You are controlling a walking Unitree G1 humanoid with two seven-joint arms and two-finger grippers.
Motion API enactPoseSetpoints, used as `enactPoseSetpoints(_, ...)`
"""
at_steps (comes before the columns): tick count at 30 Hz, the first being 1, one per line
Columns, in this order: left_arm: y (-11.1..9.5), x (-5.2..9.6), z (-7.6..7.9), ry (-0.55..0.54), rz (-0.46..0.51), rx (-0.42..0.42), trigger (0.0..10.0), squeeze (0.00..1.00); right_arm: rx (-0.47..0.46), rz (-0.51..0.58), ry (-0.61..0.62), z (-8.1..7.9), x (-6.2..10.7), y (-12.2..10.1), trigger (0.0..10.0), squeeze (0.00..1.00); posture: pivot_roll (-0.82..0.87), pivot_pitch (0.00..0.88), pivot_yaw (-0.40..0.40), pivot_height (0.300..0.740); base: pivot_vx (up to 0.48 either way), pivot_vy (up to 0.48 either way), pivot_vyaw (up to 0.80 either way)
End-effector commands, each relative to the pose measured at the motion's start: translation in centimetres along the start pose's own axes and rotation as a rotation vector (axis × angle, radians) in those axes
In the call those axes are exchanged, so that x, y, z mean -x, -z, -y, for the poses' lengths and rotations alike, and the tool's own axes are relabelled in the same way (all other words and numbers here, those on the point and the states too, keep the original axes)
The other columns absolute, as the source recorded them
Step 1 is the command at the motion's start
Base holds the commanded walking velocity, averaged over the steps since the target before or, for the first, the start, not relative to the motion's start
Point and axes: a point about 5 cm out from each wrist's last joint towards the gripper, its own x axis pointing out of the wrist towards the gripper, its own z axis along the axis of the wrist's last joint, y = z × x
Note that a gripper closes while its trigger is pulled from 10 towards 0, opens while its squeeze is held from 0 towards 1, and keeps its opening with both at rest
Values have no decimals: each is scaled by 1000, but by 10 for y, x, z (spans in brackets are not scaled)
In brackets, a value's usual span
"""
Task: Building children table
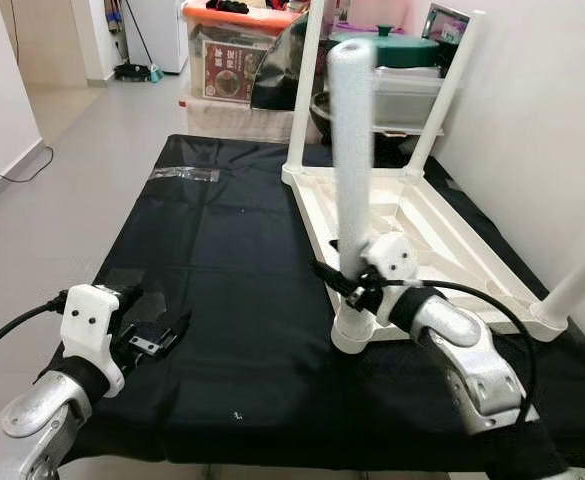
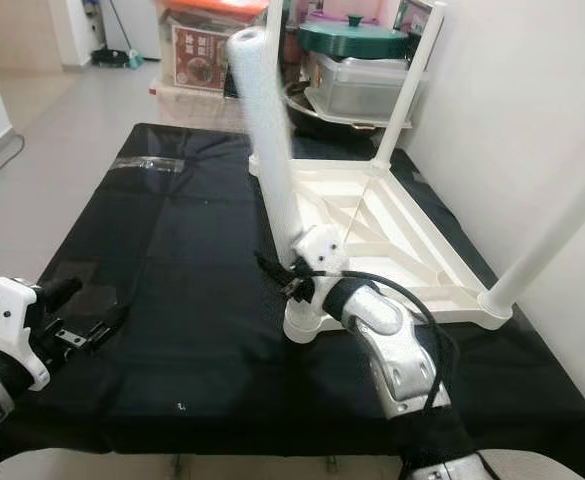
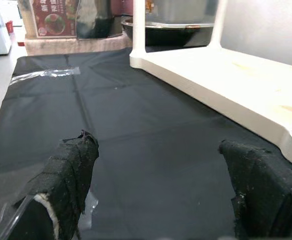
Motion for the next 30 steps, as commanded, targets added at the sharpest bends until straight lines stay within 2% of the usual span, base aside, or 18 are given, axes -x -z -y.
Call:
enactPoseSetpoints(1,7,-1,-1,-9,-26,26,10000,0,-85,-38,-33,-8,0,13,0,0,118,0,-110,740,0,0,0)
enactPoseSetpoints(7,8,-1,-2,-15,-30,26,10000,0,-81,-45,-37,-7,-2,16,0,0,119,0,-113,740,0,0,0)
enactPoseSetpoints(16,11,-1,-1,-18,-39,26,10000,0,-76,-60,-71,-15,-2,21,0,0,127,0,-115,740,0,0,0)
enactPoseSetpoints(21,12,0,-4,-29,-45,24,10000,0,-108,-85,-50,-15,-4,25,0,0,127,0,-115,740,0,0,0)
enactPoseSetpoints(23,12,1,-5,-35,-47,23,10000,0,-130,-115,-3,-12,-7,28,0,0,128,0,-120,740,0,0,0)
enactPoseSetpoints(24,12,1,-6,-40,-49,22,10000,0,-194,-187,144,-2,-9,36,0,0,128,0,-120,740,0,0,0)
enactPoseSetpoints(25,12,1,-6,-40,-49,22,10000,0,-194,-187,144,-2,-9,36,0,0,128,0,-120,740,0,0,0)
enactPoseSetpoints(27,13,0,-6,-46,-51,22,10000,0,-296,-359,433,10,-6,54,0,0,123,0,-123,740,0,0,0)
enactPoseSetpoints(28,13,0,-6,-46,-51,22,10000,0,-296,-359,433,10,-6,54,0,0,123,0,-123,740,0,0,0)
enactPoseSetpoints(29,13,0,-6,-48,-52,22,10000,0,-340,-432,555,11,-1,62,0,0,122,0,-122,740,0,0,0)
enactPoseSetpoints(30,13,0,-6,-48,-52,22,10000,0,-340,-432,555,11,-1,62,0,0,122,0,-122,740,0,0,0)
